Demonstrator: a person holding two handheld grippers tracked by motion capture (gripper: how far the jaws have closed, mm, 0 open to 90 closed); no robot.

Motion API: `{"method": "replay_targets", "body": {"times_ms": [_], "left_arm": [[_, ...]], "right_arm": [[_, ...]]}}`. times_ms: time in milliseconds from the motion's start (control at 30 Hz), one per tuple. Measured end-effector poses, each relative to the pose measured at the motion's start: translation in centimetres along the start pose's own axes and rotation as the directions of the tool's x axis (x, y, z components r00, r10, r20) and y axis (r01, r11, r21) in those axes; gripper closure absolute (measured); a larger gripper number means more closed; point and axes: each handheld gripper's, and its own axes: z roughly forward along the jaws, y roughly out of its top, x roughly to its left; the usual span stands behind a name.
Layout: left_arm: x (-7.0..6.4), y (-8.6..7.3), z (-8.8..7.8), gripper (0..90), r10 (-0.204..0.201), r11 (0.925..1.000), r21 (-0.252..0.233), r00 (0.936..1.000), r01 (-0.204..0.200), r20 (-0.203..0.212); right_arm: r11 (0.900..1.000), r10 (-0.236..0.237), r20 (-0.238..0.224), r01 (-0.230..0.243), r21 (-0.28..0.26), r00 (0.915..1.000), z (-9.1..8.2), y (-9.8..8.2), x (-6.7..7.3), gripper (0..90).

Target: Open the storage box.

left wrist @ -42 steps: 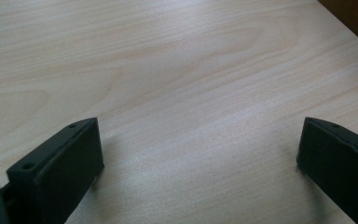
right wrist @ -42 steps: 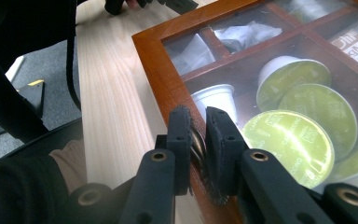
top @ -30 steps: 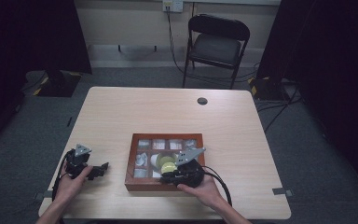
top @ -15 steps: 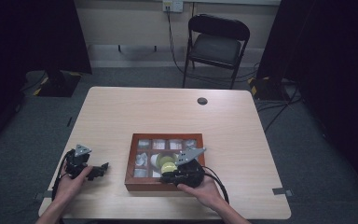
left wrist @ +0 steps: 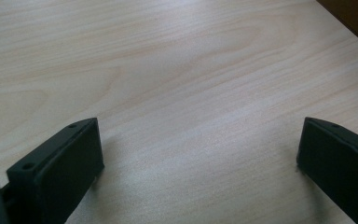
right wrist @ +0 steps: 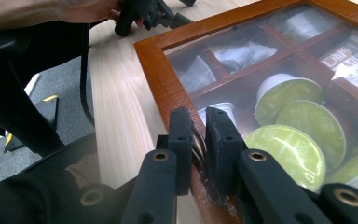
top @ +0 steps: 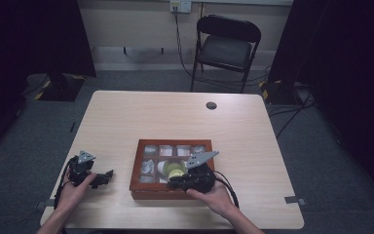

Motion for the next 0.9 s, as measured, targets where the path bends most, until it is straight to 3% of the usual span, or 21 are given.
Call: {"method": "replay_targets", "body": {"times_ms": [900], "left_arm": [[0.0,0.0,0.0,0.0,0.001,1.0000,0.001,1.0000,-0.001,0.001]], "right_arm": [[0.998,0.026,-0.010,-0.027,-0.052,0.9996,-1.5,2.1,-0.1,80.8]]}}
